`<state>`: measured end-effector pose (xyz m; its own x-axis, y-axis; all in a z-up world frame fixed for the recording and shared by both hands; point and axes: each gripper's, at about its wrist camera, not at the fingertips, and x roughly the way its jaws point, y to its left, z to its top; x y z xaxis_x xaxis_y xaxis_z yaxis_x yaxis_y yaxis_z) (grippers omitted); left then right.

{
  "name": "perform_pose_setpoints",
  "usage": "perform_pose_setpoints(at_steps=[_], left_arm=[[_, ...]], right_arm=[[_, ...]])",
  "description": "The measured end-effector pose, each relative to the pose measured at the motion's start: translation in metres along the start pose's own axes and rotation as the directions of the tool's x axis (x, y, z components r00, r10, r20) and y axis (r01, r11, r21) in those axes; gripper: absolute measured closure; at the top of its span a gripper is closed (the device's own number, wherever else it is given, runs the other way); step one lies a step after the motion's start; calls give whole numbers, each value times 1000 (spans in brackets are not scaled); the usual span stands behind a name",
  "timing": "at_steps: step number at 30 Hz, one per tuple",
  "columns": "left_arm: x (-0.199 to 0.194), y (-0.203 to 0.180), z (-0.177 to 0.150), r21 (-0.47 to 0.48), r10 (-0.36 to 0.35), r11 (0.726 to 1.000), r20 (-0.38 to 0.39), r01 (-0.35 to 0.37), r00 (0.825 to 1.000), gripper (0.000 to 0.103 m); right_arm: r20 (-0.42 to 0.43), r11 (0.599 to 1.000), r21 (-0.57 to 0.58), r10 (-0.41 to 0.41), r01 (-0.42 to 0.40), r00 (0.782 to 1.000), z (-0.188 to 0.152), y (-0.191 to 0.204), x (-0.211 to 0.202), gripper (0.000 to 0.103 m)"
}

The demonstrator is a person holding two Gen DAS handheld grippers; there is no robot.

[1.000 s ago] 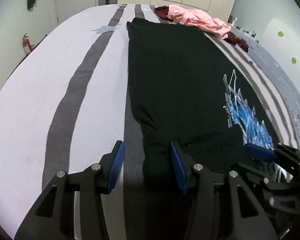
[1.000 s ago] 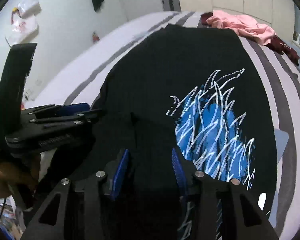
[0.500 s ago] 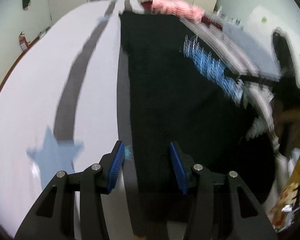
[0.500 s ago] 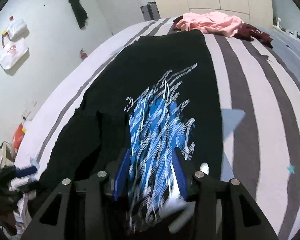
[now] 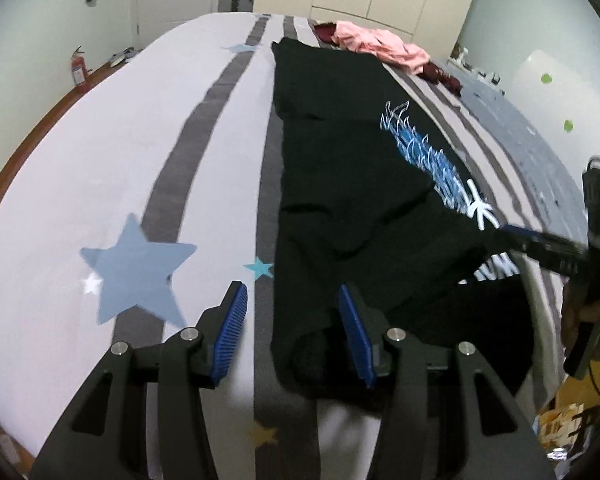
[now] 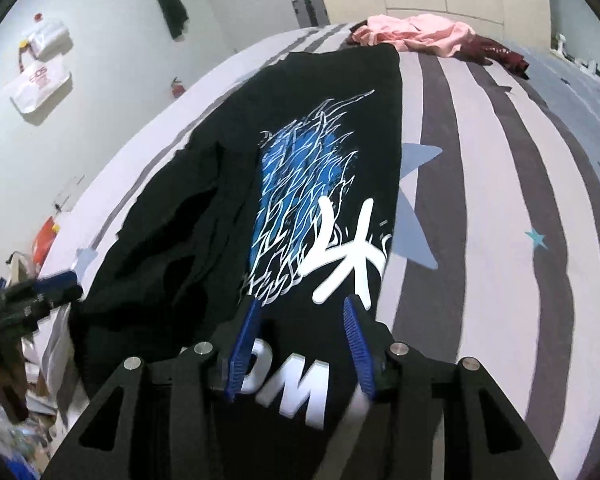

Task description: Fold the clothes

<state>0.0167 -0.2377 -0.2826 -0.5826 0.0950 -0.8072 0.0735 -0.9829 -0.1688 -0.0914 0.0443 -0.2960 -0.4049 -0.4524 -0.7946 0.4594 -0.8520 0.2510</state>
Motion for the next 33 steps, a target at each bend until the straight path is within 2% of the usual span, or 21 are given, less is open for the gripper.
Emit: perform_pose_setpoints(at_steps=[3,8,17,23,28,33], left_arm=[[-7,0,-13,5,-12,1000,-23,12,1000,57],[-10,-8,-33,39,-19,999,-45,21,999,57],[12,-6,-31,31,-45,998,-45,46,998,57],[26,-4,-34,49,-66,996,-67,69,996,57],[27,3,-32,11,-94,995,-67,95,993,57],[32,3,-33,35,-109,993,-67,111,992,57]], right_arm=[[2,1000,-21,6,-6,1000,-14,0,-16,56],[-26,1000,6,7,-7,1000,-41,-5,-26,55],[-50,996,76,50,-46,997,-77,0,-23,55],[-30,983,169,78,-72,997,-77,-8,-20,55],[-30,980,177,95,-88,995,-73,-3,-16,53],[-37,984,167,69,-62,997,-67,-1,-10,55]])
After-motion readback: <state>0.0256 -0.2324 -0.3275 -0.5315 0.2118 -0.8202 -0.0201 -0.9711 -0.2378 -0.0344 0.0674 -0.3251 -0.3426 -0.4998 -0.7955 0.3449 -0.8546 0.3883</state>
